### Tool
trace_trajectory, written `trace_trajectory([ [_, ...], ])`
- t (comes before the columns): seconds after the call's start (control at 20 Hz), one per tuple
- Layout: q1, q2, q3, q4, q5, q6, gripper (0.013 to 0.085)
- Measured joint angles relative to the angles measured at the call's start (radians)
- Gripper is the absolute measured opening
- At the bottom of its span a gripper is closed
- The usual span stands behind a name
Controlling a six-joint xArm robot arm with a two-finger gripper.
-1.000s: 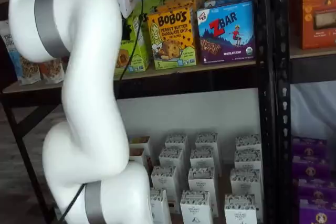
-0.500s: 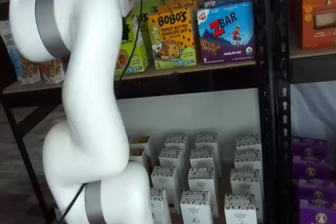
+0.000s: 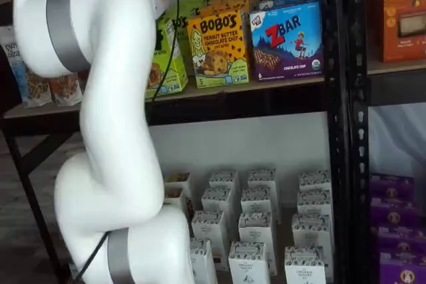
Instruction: Pick the green box on the top shelf, the fourth from the left
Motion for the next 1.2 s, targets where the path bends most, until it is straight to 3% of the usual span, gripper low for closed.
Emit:
trace_trajectory([
  [1.2,-0.022,-0.081,0.041,-0.001,0.102,-0.016,0.0290],
])
